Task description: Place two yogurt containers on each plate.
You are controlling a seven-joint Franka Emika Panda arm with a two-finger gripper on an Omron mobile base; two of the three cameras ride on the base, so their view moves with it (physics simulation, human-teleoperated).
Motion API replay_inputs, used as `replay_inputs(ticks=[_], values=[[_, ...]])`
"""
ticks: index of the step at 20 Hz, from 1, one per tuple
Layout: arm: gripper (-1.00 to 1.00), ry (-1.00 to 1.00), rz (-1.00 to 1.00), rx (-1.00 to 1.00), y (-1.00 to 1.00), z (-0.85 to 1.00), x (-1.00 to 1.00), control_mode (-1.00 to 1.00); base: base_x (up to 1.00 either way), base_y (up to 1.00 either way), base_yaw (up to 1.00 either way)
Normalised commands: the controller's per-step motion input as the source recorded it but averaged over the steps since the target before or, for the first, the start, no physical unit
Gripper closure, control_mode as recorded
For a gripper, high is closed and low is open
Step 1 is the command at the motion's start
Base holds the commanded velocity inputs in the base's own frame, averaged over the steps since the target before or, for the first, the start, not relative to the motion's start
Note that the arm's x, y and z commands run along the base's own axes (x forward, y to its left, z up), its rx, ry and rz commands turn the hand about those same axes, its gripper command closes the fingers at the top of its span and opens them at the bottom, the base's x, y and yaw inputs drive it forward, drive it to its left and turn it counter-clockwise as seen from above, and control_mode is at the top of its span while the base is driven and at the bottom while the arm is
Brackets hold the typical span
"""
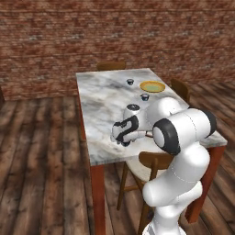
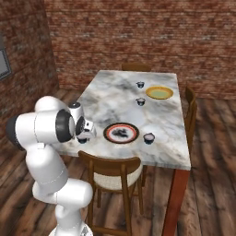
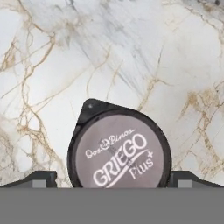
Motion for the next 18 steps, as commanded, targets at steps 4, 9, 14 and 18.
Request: replay_inputs(ticks=[4,9,14,18], values=[[-1.00,0.00,0.00,0.00,0.00,-0.13,0.11,-1.00,0.00,0.00,0.00],[-1.00,0.00,0.00,0.00,0.00,-0.01,0.04,-1.00,0.00,0.00,0.00],[1.00,0.00,0.00,0.00,-0.02,0.01,0.06,-1.00,0.00,0.00,0.00],[1.00,-0.12,-0.02,0.00,-0.29,0.40,-0.03,-1.00,0.00,0.00,0.00]])
